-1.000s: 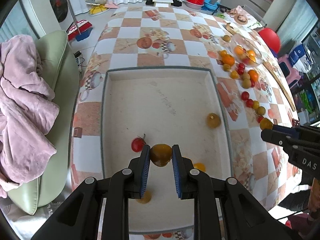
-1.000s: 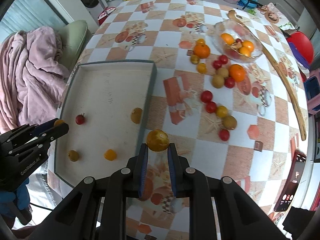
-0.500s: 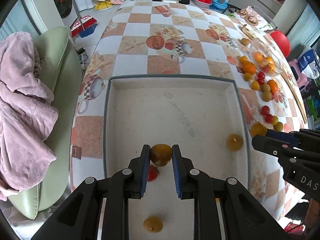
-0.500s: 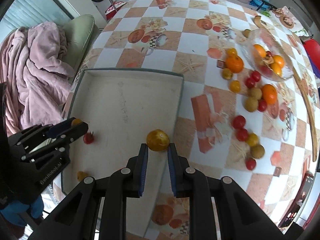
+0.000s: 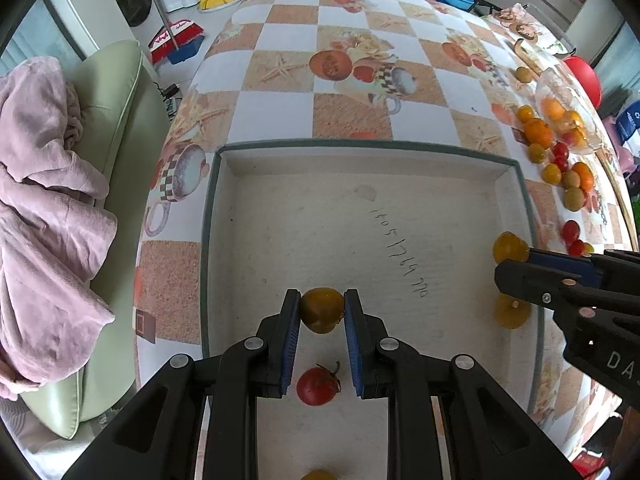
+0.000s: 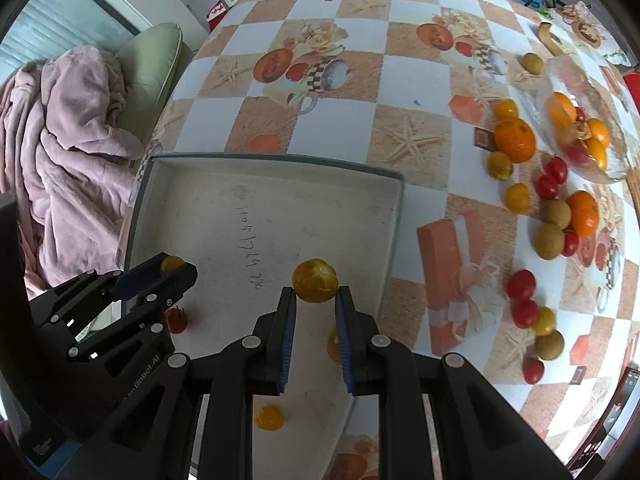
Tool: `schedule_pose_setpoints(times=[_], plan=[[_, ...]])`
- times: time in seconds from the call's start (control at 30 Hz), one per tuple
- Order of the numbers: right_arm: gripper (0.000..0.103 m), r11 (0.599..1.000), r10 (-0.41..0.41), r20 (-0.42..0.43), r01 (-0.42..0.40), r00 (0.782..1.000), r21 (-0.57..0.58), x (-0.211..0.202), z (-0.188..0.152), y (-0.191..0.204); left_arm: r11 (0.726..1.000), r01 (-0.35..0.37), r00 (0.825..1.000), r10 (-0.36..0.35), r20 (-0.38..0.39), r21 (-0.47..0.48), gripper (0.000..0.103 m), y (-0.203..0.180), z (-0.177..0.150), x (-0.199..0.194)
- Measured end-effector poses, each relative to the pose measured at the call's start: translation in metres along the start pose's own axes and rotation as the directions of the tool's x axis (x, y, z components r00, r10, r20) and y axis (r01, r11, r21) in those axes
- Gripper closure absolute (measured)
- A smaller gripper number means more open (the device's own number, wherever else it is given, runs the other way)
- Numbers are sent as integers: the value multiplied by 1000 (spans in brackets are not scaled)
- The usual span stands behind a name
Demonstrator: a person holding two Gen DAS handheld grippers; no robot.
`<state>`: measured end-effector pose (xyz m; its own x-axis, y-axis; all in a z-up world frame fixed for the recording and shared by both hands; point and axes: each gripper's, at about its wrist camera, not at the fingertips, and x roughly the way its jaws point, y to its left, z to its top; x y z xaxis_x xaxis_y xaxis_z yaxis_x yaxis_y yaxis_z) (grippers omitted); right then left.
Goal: Organize fruits
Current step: 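Carry both tomatoes over the white tray and open both grippers to release, then move both grippers back over the remaining fruits on the tablecloth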
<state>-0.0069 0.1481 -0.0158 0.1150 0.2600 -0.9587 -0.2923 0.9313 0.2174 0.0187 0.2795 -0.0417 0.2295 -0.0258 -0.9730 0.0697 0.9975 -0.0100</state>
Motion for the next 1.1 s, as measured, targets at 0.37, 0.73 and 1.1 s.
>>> schedule_pose_setpoints(times=[0.37, 0.73, 1.1], plan=[[81, 1000, 0, -49, 0, 999, 6, 30, 5, 2, 1000, -29, 999, 29, -23, 3, 79, 4, -8, 10], [53, 1000, 13, -40, -13, 999, 12, 26, 7, -1, 998, -59, 998, 59, -3, 6, 33, 6, -14, 4], [25, 998, -15, 81, 10, 997, 62, -27, -8, -26, 997, -76, 997, 76, -2, 21, 33, 2, -25, -15]])
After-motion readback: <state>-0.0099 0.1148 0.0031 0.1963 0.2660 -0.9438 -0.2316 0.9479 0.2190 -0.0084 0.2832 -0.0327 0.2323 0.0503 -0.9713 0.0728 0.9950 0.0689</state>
